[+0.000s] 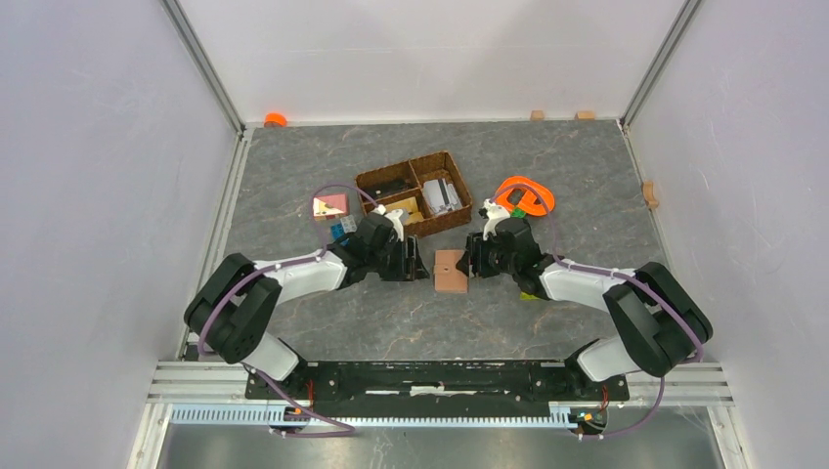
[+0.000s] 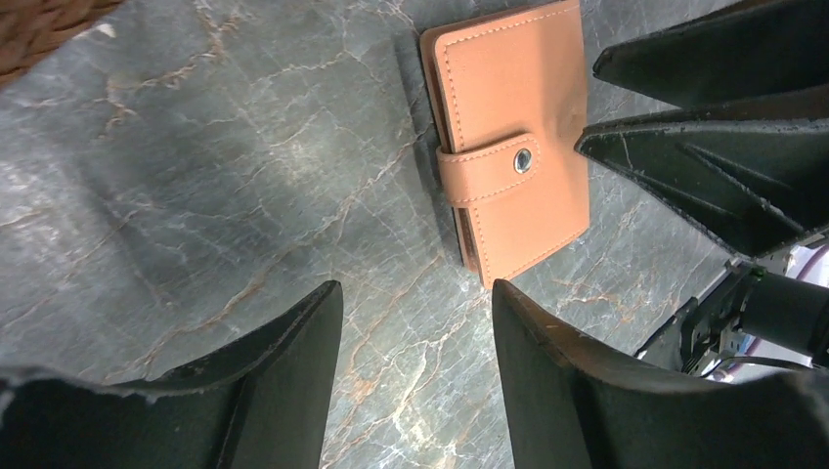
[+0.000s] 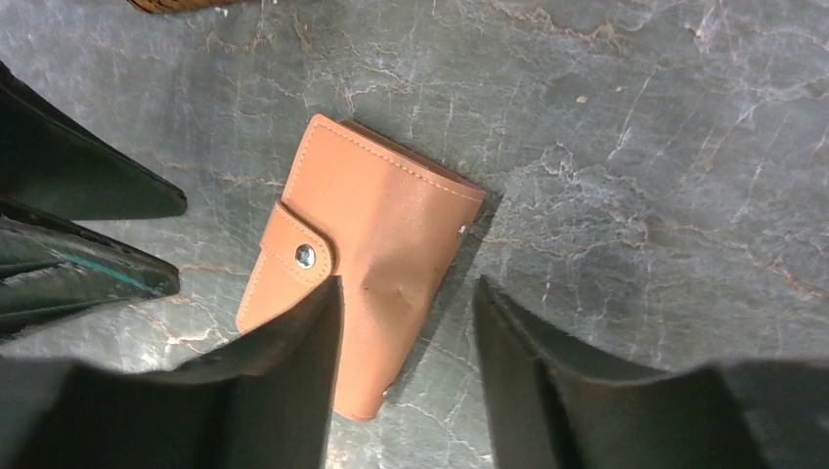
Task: Take the credit cards out of the card holder
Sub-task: Open the card holder at the center of the board.
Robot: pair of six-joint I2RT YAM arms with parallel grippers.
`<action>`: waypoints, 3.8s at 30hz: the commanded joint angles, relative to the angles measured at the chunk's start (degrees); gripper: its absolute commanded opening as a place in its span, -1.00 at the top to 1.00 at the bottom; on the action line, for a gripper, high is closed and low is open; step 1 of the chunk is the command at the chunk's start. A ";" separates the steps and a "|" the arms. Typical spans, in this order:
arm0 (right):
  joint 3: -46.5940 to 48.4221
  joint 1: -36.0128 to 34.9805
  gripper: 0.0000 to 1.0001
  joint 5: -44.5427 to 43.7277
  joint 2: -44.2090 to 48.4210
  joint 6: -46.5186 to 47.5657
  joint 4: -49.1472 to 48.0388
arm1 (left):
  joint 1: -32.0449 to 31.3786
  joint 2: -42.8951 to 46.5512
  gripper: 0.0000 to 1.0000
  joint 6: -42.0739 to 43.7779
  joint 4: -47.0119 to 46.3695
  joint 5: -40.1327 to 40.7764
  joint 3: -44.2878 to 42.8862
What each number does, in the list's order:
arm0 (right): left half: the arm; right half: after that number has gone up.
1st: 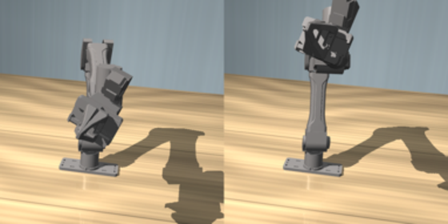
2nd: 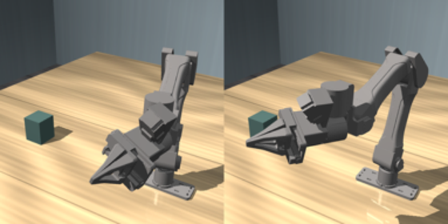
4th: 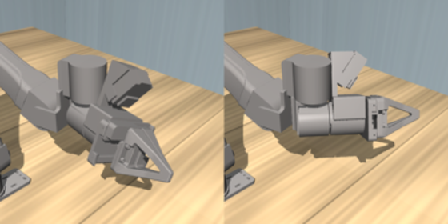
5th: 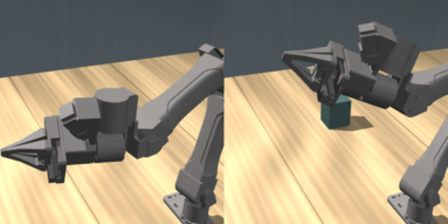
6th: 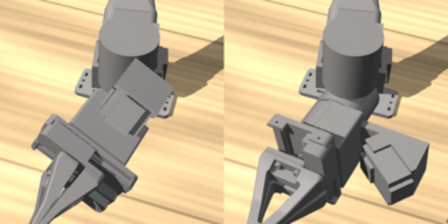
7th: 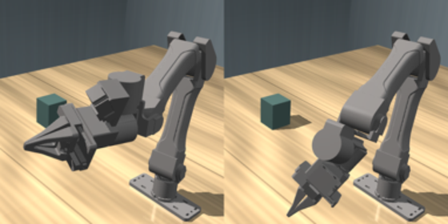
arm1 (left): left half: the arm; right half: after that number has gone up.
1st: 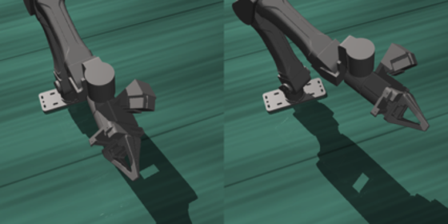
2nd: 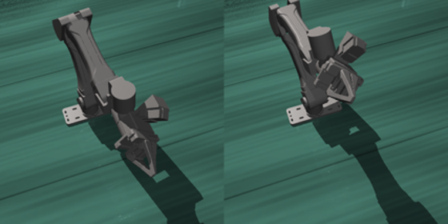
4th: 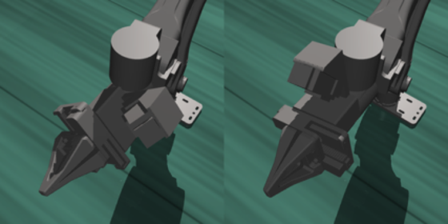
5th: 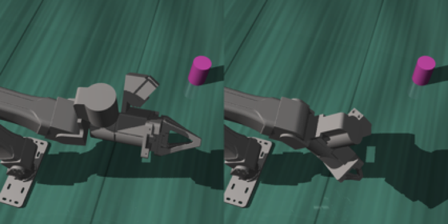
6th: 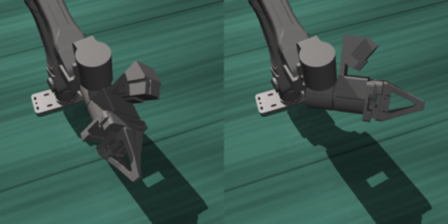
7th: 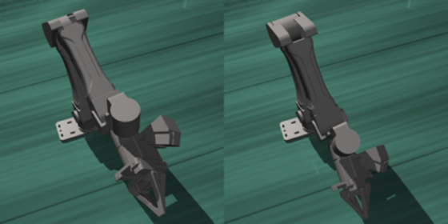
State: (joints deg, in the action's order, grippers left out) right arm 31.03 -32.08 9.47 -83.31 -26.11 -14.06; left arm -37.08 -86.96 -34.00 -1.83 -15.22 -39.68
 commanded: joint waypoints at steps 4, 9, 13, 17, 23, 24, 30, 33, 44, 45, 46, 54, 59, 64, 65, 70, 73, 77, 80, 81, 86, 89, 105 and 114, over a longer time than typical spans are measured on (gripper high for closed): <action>-2.18 0.36 -0.48 -0.40 1.95 0.40 -1.75 | -0.71 -2.63 -0.26 0.08 -2.39 -3.80 -3.58; -3.86 0.43 -0.52 5.56 0.10 -1.77 -4.48 | -0.88 -4.94 -0.25 -0.53 -3.88 -6.56 -3.97; -2.24 0.60 -0.50 7.23 -4.04 -2.34 -4.86 | -0.89 -8.20 -0.20 -0.80 -4.83 -8.01 -5.12; -2.19 0.87 -0.26 9.20 -5.47 -3.10 -6.28 | -0.88 -10.87 0.00 -1.86 -6.75 -10.91 -5.82; -2.24 0.96 0.11 9.28 -5.46 -3.44 -6.59 | -0.80 -9.49 0.02 -1.24 -6.26 -8.89 -5.49; -2.20 1.04 0.24 9.38 -5.51 -3.37 -6.72 | -0.84 -9.32 0.03 -1.22 -6.09 -8.65 -5.43; -1.32 1.23 0.77 6.57 -4.62 -1.76 -4.11 | -0.69 -2.26 0.26 -0.84 -6.36 -1.72 -1.94; -1.73 1.22 0.96 6.14 -2.67 -0.98 -4.23 | -0.71 5.36 0.25 -0.54 -7.69 2.83 1.78; -6.87 1.22 1.00 9.24 7.99 0.30 -12.95 | -0.71 30.39 -0.30 -0.63 -13.29 16.69 14.33; -7.53 1.23 1.00 9.58 8.77 0.08 -14.31 | -0.71 31.19 -0.34 -0.45 -14.39 16.53 15.02; -8.19 1.23 1.00 10.01 9.74 -0.14 -15.39 | -0.71 31.34 -0.37 -0.43 -15.11 15.94 15.54; -8.44 0.74 1.00 12.37 11.75 -0.45 -16.81 | -3.42 21.25 -0.37 0.26 -19.36 7.27 12.00; -7.84 -0.53 1.00 11.50 12.46 0.58 -15.85 | -7.07 20.30 -0.32 2.04 -20.59 6.98 11.02; -7.38 -1.91 1.00 10.33 12.30 0.99 -15.63 | -10.08 14.83 -0.14 3.46 -18.91 5.95 7.33; -7.32 -2.17 1.00 10.35 12.17 0.97 -15.56 | -10.28 13.32 -0.14 3.43 -17.77 6.56 6.33; -7.03 -2.81 1.00 9.10 12.02 0.91 -14.80 | -10.64 7.00 -0.14 2.33 -12.62 10.48 2.70; -6.94 -2.82 1.00 7.96 12.20 1.04 -13.98 | -11.18 3.25 -0.16 1.92 -7.77 12.79 -0.58; -6.59 -3.11 1.00 7.67 11.63 0.81 -13.63 | -11.85 -1.68 -0.25 1.39 -2.40 14.67 -4.58; -6.44 -3.51 1.00 7.73 11.26 0.80 -13.54 | -11.87 -4.74 -0.29 1.39 0.32 15.04 -6.96; -6.50 -3.56 1.00 7.70 11.32 0.88 -13.53 | -11.83 -5.58 -0.29 1.39 0.77 15.04 -7.55; -6.41 -3.77 1.00 7.09 11.53 1.21 -12.95 | -11.00 -6.95 -0.03 0.93 3.09 16.09 -8.75; -6.25 -3.79 1.00 5.61 11.76 1.63 -11.69 | -9.65 -6.07 0.24 0.01 4.46 17.02 -8.30; -4.99 -3.70 1.00 -3.03 12.95 2.79 -5.22 | -7.68 -6.57 0.66 1.04 9.66 19.51 -9.74; -4.57 -3.17 1.00 -7.61 13.64 2.25 -1.73 | -6.15 -7.24 0.63 2.00 11.74 20.80 -10.35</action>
State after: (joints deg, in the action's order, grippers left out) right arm 24.56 -35.81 6.20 -71.40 -24.67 -17.21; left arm -44.88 -93.60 -33.91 5.45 0.64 -50.06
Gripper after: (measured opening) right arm 0.013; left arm 0.192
